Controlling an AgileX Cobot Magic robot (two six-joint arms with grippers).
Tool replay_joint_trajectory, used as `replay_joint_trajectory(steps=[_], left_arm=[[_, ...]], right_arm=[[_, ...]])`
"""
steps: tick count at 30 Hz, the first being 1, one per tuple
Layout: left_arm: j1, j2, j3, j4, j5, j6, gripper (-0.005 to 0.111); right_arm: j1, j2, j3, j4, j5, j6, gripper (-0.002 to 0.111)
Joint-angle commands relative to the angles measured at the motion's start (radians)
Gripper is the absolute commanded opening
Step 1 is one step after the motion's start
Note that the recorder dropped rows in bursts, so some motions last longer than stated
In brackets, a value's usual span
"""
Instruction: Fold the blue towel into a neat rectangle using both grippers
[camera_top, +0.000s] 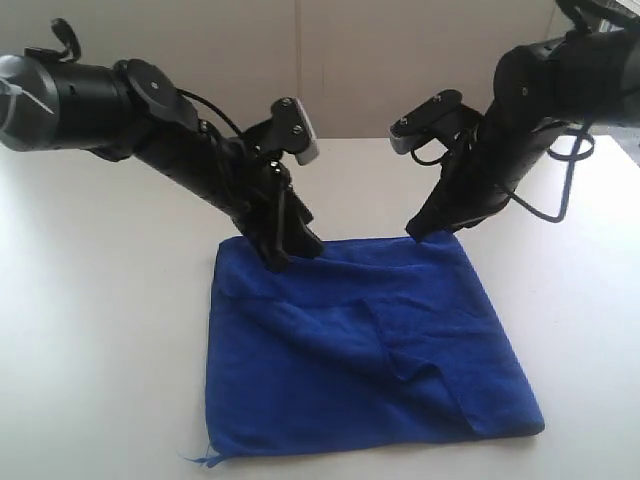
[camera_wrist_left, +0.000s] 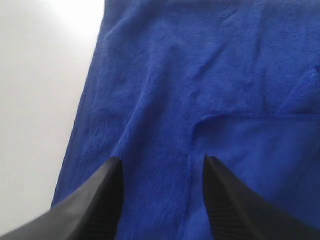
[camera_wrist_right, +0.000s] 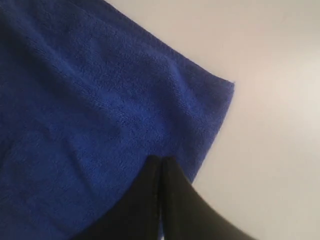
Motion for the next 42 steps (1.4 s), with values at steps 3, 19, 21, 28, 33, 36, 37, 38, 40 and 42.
replay_joint_trajectory(steps=[3, 19, 21, 28, 33, 36, 37, 38, 40, 42], left_arm=[[-0.083, 0.045, -0.003, -0.051, -0.101, 0.026, 0.054], [-0.118, 0.161, -0.005, -0.179, -0.088, 0.189, 0.054], [-0.126, 0.171, -0.005, -0.194, -0.088, 0.224, 0.054], [-0.146, 0.212, -0.005, -0.205, -0.179, 0.270, 0.054], [-0.146, 0.219, -0.005, -0.231, -0.194, 0.297, 0.054], [-0.146, 0.218, -0.005, -0.231, -0.194, 0.297, 0.054], [-0.146, 0.218, -0.005, -0.231, -0.194, 0.297, 0.053], [-0.146, 0.218, -0.005, -0.231, -0.189, 0.297, 0.051], [-0.146, 0.218, -0.005, -0.231, -0.181, 0.297, 0.048], [-0.146, 0.218, -0.005, -0.231, -0.165, 0.305, 0.048]], right_arm=[[-0.074, 0.177, -0.159, 0.191, 0.094, -0.203, 0.000], [-0.083, 0.322, -0.225, 0.286, 0.071, -0.263, 0.000], [-0.083, 0.324, -0.225, 0.286, 0.066, -0.263, 0.000], [-0.083, 0.324, -0.225, 0.292, 0.059, -0.263, 0.000], [-0.083, 0.324, -0.225, 0.301, 0.055, -0.263, 0.000], [-0.083, 0.324, -0.225, 0.303, 0.052, -0.263, 0.000], [-0.083, 0.324, -0.225, 0.305, 0.050, -0.263, 0.000], [-0.083, 0.324, -0.225, 0.305, 0.050, -0.263, 0.000], [-0.083, 0.324, -0.225, 0.304, 0.049, -0.263, 0.000], [-0.083, 0.324, -0.225, 0.304, 0.049, -0.263, 0.000]])
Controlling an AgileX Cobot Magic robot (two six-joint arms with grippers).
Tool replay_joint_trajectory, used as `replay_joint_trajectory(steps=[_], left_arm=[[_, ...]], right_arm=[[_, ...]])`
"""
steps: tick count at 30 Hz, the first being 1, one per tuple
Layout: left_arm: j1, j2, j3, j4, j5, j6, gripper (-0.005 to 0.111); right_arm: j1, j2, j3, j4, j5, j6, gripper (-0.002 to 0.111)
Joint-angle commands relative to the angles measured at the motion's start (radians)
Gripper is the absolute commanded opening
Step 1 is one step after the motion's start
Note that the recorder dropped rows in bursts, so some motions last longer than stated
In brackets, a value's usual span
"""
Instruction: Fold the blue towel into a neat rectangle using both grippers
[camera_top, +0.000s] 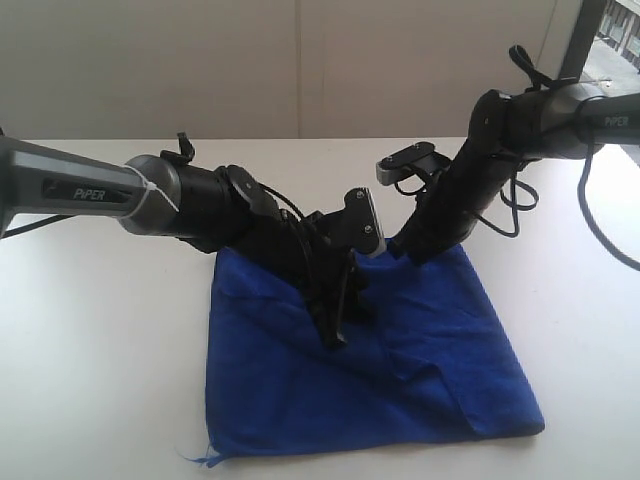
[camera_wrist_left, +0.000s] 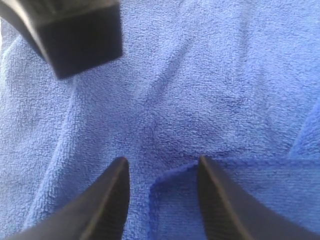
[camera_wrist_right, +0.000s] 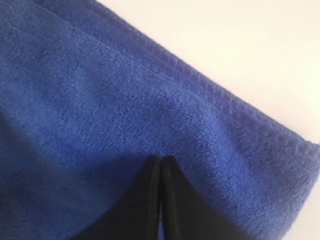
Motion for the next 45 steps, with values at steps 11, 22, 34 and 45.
replay_joint_trajectory(steps=[11, 22, 34, 45], left_arm=[[-0.007, 0.000, -0.005, -0.021, 0.047, 0.021, 0.017], [-0.007, -0.032, -0.005, -0.001, 0.104, 0.017, 0.010], [-0.005, -0.045, -0.005, 0.109, 0.081, -0.024, 0.043], [-0.005, 0.008, -0.005, 0.063, 0.018, -0.029, 0.035]], right_arm=[[-0.008, 0.000, -0.007, 0.005, -0.008, -0.012, 0.000], [-0.008, 0.000, -0.007, 0.005, -0.012, -0.012, 0.000], [-0.008, 0.000, -0.007, 0.005, -0.024, -0.012, 0.000], [-0.008, 0.000, -0.007, 0.009, -0.028, -0.012, 0.000]])
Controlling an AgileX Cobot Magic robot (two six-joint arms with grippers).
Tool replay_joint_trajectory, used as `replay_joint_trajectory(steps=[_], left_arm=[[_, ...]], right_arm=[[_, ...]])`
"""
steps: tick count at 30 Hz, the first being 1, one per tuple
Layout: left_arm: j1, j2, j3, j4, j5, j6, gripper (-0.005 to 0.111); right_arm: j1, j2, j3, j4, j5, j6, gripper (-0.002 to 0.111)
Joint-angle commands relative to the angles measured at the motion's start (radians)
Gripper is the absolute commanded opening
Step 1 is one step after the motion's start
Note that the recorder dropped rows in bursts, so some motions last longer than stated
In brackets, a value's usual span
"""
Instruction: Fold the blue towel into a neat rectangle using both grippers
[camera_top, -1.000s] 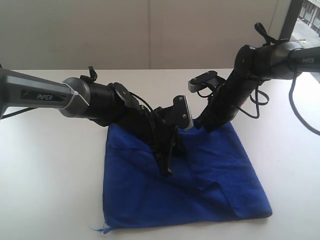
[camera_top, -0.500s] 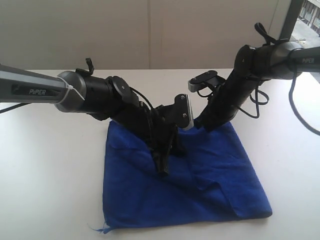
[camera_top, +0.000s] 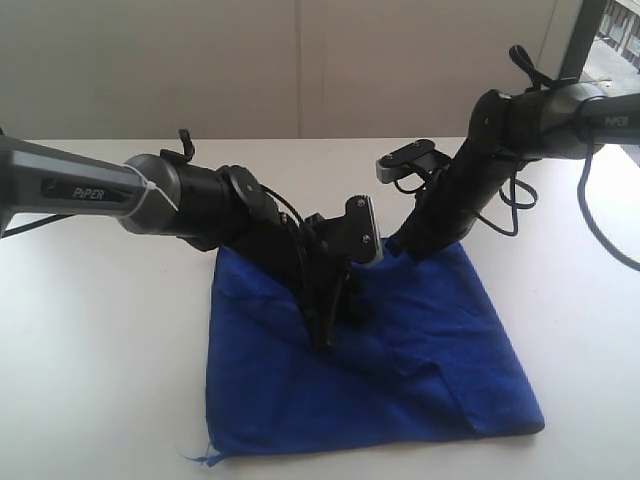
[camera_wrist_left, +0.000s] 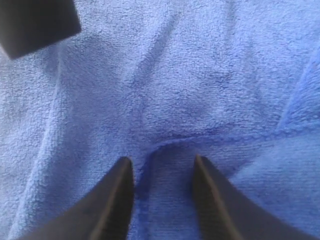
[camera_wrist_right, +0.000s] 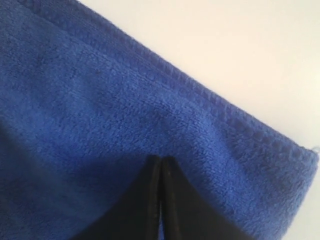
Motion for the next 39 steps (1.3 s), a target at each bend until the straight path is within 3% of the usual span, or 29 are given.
replay_joint_trajectory(steps=[1, 10, 19, 29, 36, 39], left_arm=[[-0.005, 0.011, -0.003, -0.035, 0.004, -0.003, 0.033], [-0.005, 0.022, -0.003, -0.035, 0.011, -0.002, 0.032], [-0.005, 0.022, -0.003, -0.035, 0.011, -0.002, 0.000], [-0.005, -0.021, -0.003, -0.033, 0.023, -0.004, 0.000], [-0.005, -0.058, -0.003, -0.024, 0.111, -0.009, 0.000], [-0.005, -0.062, -0.003, 0.052, 0.156, -0.061, 0.000]], right_arm=[[-0.008, 0.000, -0.007, 0.006, -0.008, -0.008, 0.000], [-0.008, 0.000, -0.007, 0.012, -0.008, -0.008, 0.000], [-0.008, 0.031, -0.007, 0.011, -0.010, -0.004, 0.000], [-0.008, 0.064, -0.007, 0.011, -0.006, -0.002, 0.000], [-0.008, 0.064, -0.007, 0.011, -0.012, -0.002, 0.000], [-0.008, 0.064, -0.007, 0.011, -0.012, -0.002, 0.000]])
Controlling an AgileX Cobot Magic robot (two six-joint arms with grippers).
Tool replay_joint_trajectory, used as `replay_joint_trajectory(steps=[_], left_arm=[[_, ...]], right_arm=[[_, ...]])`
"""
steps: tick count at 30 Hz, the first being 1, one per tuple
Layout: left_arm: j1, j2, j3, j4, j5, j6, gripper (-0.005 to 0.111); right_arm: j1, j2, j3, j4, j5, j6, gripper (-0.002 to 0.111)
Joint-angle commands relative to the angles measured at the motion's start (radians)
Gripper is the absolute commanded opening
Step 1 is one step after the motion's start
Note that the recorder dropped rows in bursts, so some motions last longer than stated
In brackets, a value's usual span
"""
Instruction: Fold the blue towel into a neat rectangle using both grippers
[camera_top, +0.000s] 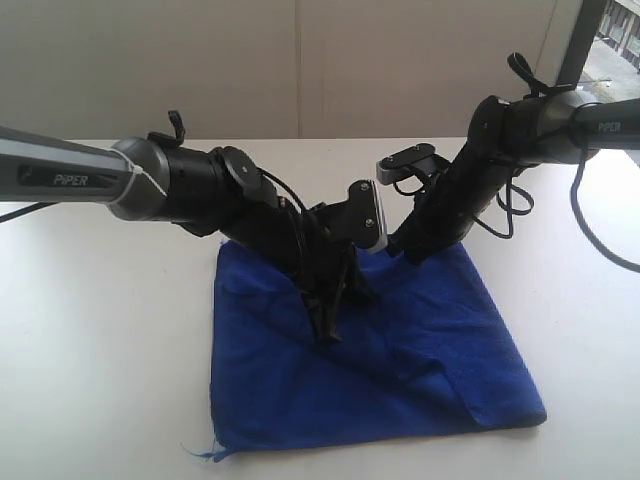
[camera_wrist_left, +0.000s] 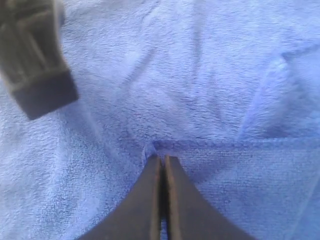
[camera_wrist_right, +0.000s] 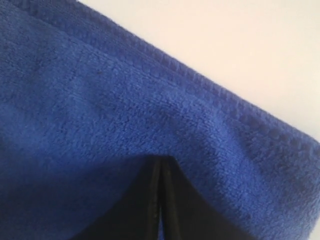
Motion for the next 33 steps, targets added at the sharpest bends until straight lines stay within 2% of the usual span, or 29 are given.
replay_joint_trajectory(steps=[1, 5, 8, 13, 29, 31, 33], left_arm=[[-0.005, -0.016, 0.001, 0.107, 0.097, -0.102, 0.000], [-0.005, -0.035, 0.001, 0.301, 0.172, -0.278, 0.000], [-0.005, -0.050, 0.001, 0.385, 0.185, -0.352, 0.000], [-0.005, -0.052, 0.001, 0.390, 0.171, -0.354, 0.000], [-0.005, -0.074, 0.001, 0.391, 0.249, -0.366, 0.000], [-0.005, -0.074, 0.001, 0.391, 0.257, -0.366, 0.004], [-0.005, -0.074, 0.001, 0.391, 0.260, -0.366, 0.020]], right_arm=[[-0.005, 0.028, 0.007, -0.011, -0.004, -0.002, 0.000], [-0.005, 0.028, 0.007, -0.011, -0.004, -0.002, 0.000], [-0.005, 0.028, 0.007, -0.009, -0.006, -0.002, 0.000], [-0.005, 0.028, 0.007, -0.009, -0.008, -0.002, 0.000], [-0.006, 0.028, 0.007, -0.013, -0.024, 0.014, 0.000], [-0.006, 0.028, 0.007, -0.013, -0.024, 0.014, 0.000], [-0.006, 0.028, 0.007, -0.013, -0.026, 0.014, 0.000]])
